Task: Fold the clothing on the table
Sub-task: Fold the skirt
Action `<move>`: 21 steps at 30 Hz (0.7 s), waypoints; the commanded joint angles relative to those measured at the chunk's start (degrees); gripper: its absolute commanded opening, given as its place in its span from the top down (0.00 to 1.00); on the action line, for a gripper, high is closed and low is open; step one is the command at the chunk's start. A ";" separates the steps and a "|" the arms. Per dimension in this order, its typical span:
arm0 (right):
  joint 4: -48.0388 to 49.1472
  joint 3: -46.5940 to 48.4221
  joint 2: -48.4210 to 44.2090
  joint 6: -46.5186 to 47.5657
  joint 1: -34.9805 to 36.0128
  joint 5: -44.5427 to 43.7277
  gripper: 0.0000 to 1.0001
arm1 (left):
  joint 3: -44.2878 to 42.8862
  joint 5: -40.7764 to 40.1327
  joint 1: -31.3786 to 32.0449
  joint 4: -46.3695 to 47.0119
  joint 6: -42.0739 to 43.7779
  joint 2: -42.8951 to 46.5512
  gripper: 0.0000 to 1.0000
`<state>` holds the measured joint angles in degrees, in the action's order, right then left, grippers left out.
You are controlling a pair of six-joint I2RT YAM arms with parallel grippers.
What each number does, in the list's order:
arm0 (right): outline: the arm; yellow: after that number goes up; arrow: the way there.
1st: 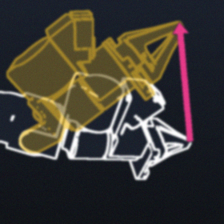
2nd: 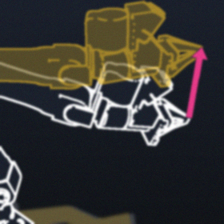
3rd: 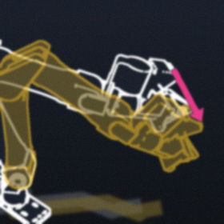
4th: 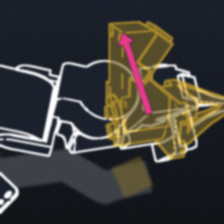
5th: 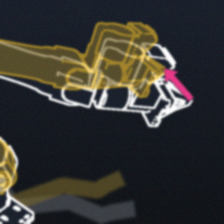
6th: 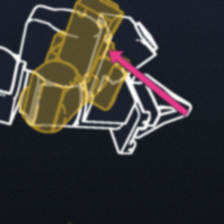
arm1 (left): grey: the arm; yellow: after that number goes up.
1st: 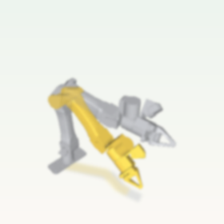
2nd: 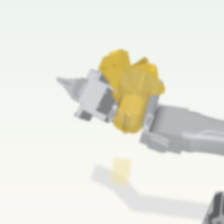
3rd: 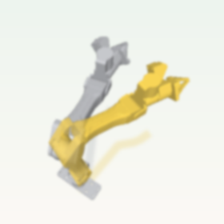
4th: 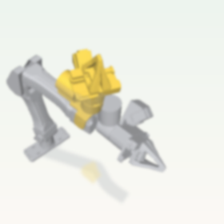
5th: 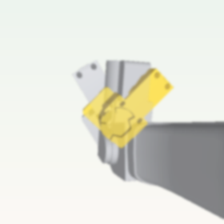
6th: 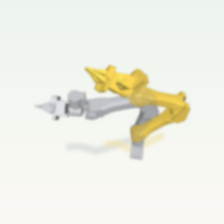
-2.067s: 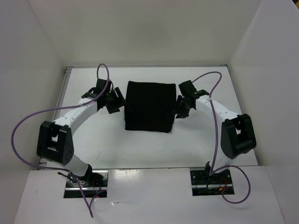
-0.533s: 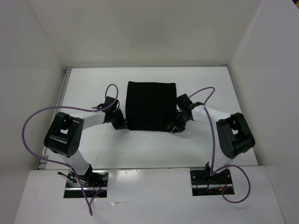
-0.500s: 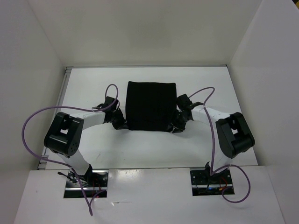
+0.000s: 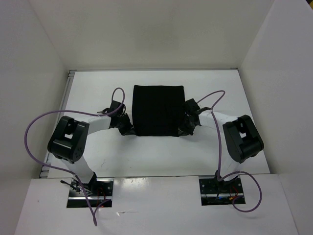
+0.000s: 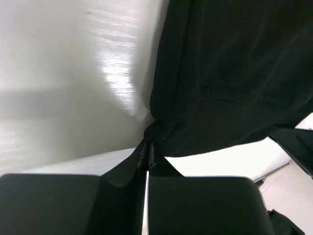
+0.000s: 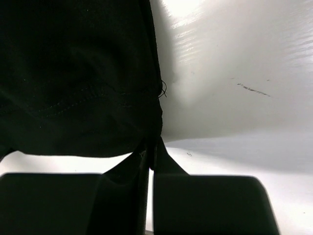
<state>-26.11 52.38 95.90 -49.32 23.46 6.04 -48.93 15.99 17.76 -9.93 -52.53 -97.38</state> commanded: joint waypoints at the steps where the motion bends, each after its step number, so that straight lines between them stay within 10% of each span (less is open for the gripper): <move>1: 2.55 -1.23 -2.02 -0.51 0.44 -5.43 1.00 | 0.94 -1.76 0.78 -1.58 3.13 -3.34 1.00; 21: -30.83 -7.39 -42.88 -29.60 24.26 -3.22 1.00 | 9.12 1.42 6.41 -25.74 -3.26 38.03 1.00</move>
<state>-46.89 43.09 58.17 -71.29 47.09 5.19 -39.55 17.63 23.86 -28.56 -52.40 -66.81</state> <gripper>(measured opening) 0.019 0.009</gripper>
